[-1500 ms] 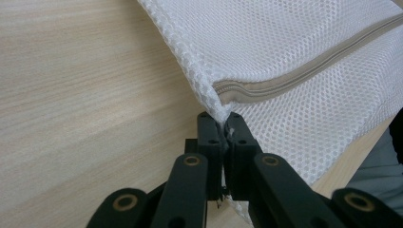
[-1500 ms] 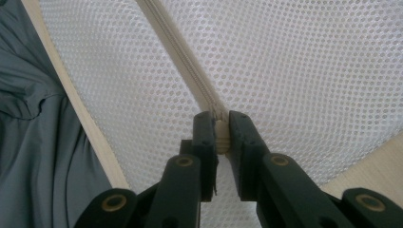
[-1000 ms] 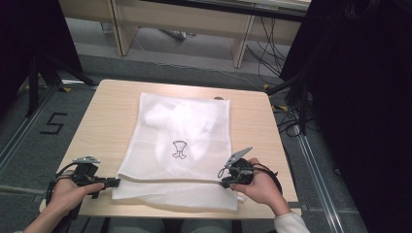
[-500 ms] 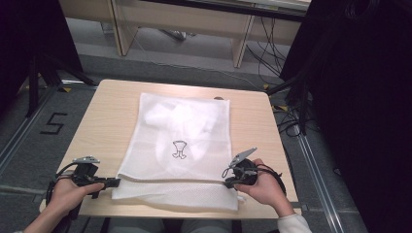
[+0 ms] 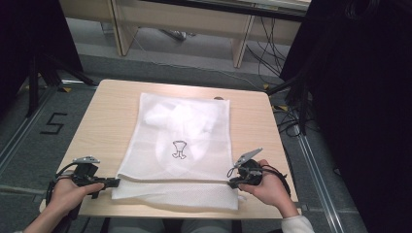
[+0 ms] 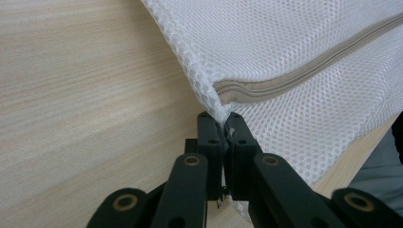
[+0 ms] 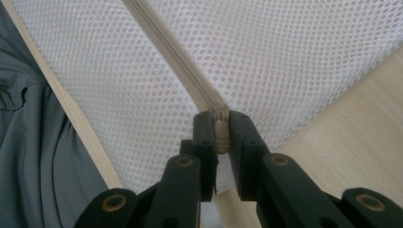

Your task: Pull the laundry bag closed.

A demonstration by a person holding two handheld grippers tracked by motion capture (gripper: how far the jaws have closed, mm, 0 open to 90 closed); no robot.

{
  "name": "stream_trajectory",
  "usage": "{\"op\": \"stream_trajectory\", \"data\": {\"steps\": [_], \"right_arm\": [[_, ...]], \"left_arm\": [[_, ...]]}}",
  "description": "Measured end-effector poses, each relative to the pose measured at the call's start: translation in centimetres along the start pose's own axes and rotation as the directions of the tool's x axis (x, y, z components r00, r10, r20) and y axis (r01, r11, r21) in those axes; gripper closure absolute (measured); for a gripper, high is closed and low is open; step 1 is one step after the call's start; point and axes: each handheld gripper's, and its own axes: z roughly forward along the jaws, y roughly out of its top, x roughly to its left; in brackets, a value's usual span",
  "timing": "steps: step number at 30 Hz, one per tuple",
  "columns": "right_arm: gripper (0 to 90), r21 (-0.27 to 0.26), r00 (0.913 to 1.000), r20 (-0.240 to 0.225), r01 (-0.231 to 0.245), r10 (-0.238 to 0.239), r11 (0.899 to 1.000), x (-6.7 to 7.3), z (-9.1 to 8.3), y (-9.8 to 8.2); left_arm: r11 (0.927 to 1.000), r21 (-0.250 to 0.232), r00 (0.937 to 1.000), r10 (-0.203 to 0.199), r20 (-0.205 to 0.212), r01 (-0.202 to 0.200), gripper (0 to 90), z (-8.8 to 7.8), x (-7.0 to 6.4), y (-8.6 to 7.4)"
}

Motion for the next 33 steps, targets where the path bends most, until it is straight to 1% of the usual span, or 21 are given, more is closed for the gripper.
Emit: {"op": "stream_trajectory", "data": {"steps": [1, 3, 4, 5, 6, 10, 14, 15, 16, 17, 18, 20, 21, 23, 26, 27, 28, 30, 31, 32, 33], "right_arm": [[82.6, 0.002, 1.0000, -0.001, 0.001, -0.001, 1.000, -0.05, -0.01, -0.03], [82.6, 0.003, 1.0000, 0.001, -0.002, 0.002, 1.000, -0.07, 0.01, -0.09], [82.6, 0.017, 0.9993, 0.005, -0.036, 0.036, 0.999, 0.13, -0.06, -0.15], [82.6, 0.012, 0.9996, 0.002, -0.027, 0.027, 1.000, 0.07, -0.06, -0.18], [82.6, 0.014, 0.9994, -0.004, -0.033, 0.034, 0.999, 0.12, -0.06, -0.20], [82.6, 0.013, 0.9999, 0.005, -0.016, 0.016, 1.000, -0.07, -0.02, -0.26], [82.6, 0.014, 0.9998, 0.004, -0.019, 0.019, 1.000, -0.08, 0.06, -0.30], [82.6, 0.019, 0.9995, -0.006, -0.031, 0.031, 0.999, 0.00, 0.07, -0.32], [82.6, 0.019, 0.9998, -0.001, -0.018, 0.018, 1.000, -0.09, 0.09, -0.32], [82.6, 0.020, 0.9998, -0.002, -0.021, 0.021, 1.000, -0.04, 0.17, -0.34], [82.6, 0.026, 0.9999, -0.003, -0.017, 0.017, 1.000, -0.02, 0.15, -0.31], [82.5, 0.027, 0.9999, 0.012, -0.001, 0.001, 1.000, 0.07, 0.15, -0.21], [82.5, 0.023, 0.9999, 0.012, 0.005, -0.005, 1.000, 0.09, 0.13, -0.16], [82.4, 0.025, 1.0000, 0.006, 0.003, -0.003, 1.000, 0.08, 0.23, -0.21], [82.2, 0.026, 1.0000, 0.000, 0.003, -0.003, 1.000, 0.06, 0.36, -0.25], [81.9, 0.020, 0.9998, -0.003, 0.019, -0.019, 1.000, -0.03, 0.44, -0.22], [81.4, 0.013, 0.9998, -0.004, 0.019, -0.019, 1.000, -0.04, 0.42, -0.20], [80.4, -0.005, 0.9998, -0.013, 0.013, -0.013, 1.000, -0.09, 0.30, -0.13], [79.8, -0.010, 1.0000, -0.006, 0.006, -0.006, 1.000, -0.07, 0.18, -0.12], [79.3, -0.018, 0.9999, -0.010, 0.003, -0.003, 1.000, -0.09, 0.11, -0.12], [78.8, -0.021, 0.9998, -0.006, -0.022, 0.021, 1.000, 0.04, 0.06, -0.15]], "left_arm": [[0.9999, -0.014, 1.0000, -0.002, -0.008, 0.002, 86.3, 0.07, -0.05, -0.05], [1.0000, -0.004, 1.0000, 0.000, -0.006, 0.000, 86.2, 0.00, -0.03, -0.01], [1.0000, -0.008, 0.9999, 0.001, -0.010, -0.001, 86.3, 0.03, -0.05, -0.03], [0.9999, -0.016, 1.0000, -0.001, -0.007, 0.001, 86.3, 0.09, -0.05, -0.06], [0.9997, -0.023, 1.0000, -0.002, -0.006, 0.002, 86.2, 0.14, -0.05, -0.08], [0.9998, -0.021, 1.0000, 0.000, -0.008, 0.000, 86.2, 0.13, -0.05, -0.08], [0.9998, -0.020, 1.0000, 0.001, -0.008, -0.001, 86.2, 0.13, -0.04, -0.09], [0.9998, -0.019, 1.0000, 0.001, -0.008, -0.001, 86.2, 0.14, -0.04, -0.10], [0.9998, -0.018, 1.0000, 0.002, -0.008, -0.003, 86.2, 0.15, -0.04, -0.10], [0.9999, -0.014, 0.9999, 0.004, -0.010, -0.004, 86.2, 0.15, -0.05, -0.09], [0.9997, 0.012, 0.9998, 0.021, -0.003, -0.021, 86.2, 0.09, 0.05, -0.04], [0.9998, -0.007, 0.9998, 0.020, -0.006, -0.020, 86.0, 0.27, -0.04, -0.13], [0.9997, -0.006, 0.9997, 0.024, -0.009, -0.024, 86.0, 0.27, -0.03, -0.12], [0.9994, 0.022, 0.9996, 0.027, -0.005, -0.027, 85.4, 0.27, 0.02, -0.09], [0.9990, 0.026, 0.9993, 0.035, -0.008, -0.035, 84.7, 0.35, -0.01, -0.11], [0.9986, 0.031, 0.9991, 0.042, -0.009, -0.042, 84.2, 0.34, 0.01, -0.11], [0.9989, 0.026, 0.9991, 0.040, -0.013, -0.039, 83.5, 0.40, -0.06, -0.12], [0.9981, 0.031, 0.9984, 0.054, -0.018, -0.054, 81.6, 0.37, -0.03, -0.12], [0.9980, 0.030, 0.9983, 0.056, -0.019, -0.055, 80.5, 0.38, -0.03, -0.12], [0.9968, 0.041, 0.9973, 0.070, -0.023, -0.069, 79.5, 0.29, 0.06, -0.09], [0.9946, 0.056, 0.9958, 0.088, -0.024, -0.087, 78.3, 0.16, 0.18, -0.05]]}}
